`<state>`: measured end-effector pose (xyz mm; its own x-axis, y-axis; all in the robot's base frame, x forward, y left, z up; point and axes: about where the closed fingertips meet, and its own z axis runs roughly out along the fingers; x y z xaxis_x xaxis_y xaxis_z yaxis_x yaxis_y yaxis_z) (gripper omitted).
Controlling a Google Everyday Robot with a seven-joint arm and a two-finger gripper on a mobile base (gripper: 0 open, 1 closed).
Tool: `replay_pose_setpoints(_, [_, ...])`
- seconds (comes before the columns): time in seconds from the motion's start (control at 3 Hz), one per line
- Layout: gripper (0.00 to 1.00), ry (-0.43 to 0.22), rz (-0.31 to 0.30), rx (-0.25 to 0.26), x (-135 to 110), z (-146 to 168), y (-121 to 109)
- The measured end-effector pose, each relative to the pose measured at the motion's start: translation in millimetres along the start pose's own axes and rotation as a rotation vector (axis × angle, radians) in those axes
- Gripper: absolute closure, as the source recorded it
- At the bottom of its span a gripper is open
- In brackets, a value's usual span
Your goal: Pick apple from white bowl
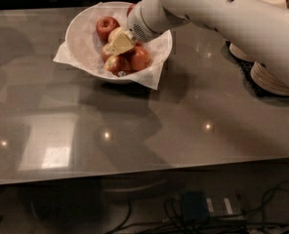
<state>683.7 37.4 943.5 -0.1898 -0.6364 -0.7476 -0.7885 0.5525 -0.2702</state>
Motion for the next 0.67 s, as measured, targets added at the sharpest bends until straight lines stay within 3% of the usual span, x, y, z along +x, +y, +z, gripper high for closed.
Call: replay_pose_setpoints(0.67, [0.35, 0.000, 0.029, 0.022, 5.4, 14.1, -3.6])
